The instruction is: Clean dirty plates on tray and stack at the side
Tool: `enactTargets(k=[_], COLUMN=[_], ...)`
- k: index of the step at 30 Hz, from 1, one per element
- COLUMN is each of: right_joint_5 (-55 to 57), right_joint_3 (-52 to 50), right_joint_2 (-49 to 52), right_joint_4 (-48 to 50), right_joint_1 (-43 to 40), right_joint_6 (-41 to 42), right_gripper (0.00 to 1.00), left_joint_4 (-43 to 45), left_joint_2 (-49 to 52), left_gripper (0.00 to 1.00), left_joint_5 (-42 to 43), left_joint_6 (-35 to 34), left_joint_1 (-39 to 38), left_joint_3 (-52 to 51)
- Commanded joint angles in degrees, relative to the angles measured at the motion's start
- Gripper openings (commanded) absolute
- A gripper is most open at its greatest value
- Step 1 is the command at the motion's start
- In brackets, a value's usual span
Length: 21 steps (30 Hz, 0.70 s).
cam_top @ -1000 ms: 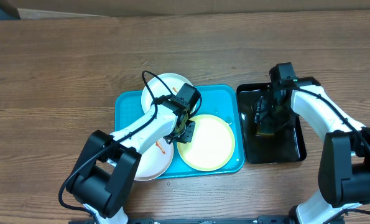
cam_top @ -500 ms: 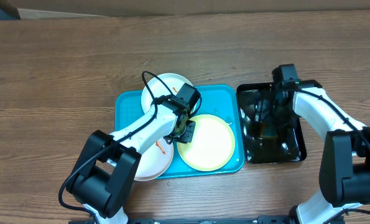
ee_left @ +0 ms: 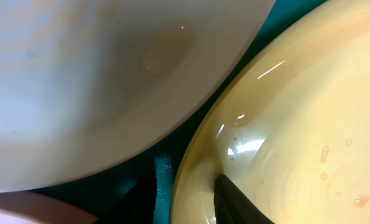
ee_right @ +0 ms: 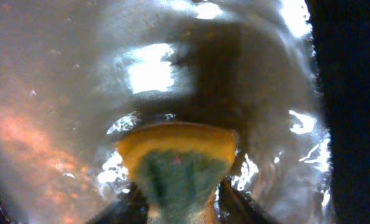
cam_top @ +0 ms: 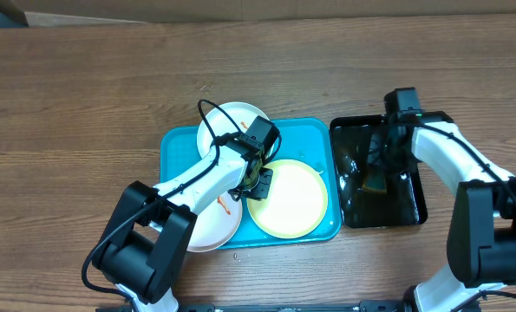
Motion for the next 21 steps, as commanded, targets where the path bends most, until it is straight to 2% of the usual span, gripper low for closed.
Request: enactTargets(k=[1, 5, 14, 20, 21], right_joint_5=[-3.78, -6.14, -11.39, -7.61, -5.18], right_joint_3=[2.16, 5.44, 4.96, -1.55, -1.88], right_joint_2=[-0.81, -0.81, -0.81, -0.81, -0.81], right_joint_4=[-0.83, -3.43, -9.20, -3.39, -3.23], right_joint_1=[-2.27, -2.64, -1.77, -1.70, -1.75], right_joint_6=[-1.20, -2.34, -2.14, -1.62, -1.18], right_gripper=[0.55, 0.66, 0.72, 0.71, 0.67], left_joint_4=[0.00, -0.02, 0.20, 0.20, 0.17], left_joint_2=[1.64, 1.64, 1.64, 1.64, 1.64], left_gripper=[0.33, 0.33, 0.30, 0.29, 0.26], left_joint_5=[0.24, 0.26, 0.70, 0.68, 0.68], left_joint_6=[-0.15, -0.17, -0.61, -0.59, -0.57], left_joint_1=[0.11, 0.11, 0.09, 0.11, 0.11], left_joint_3=[-0.85, -0.85, -1.11, -1.11, -1.11])
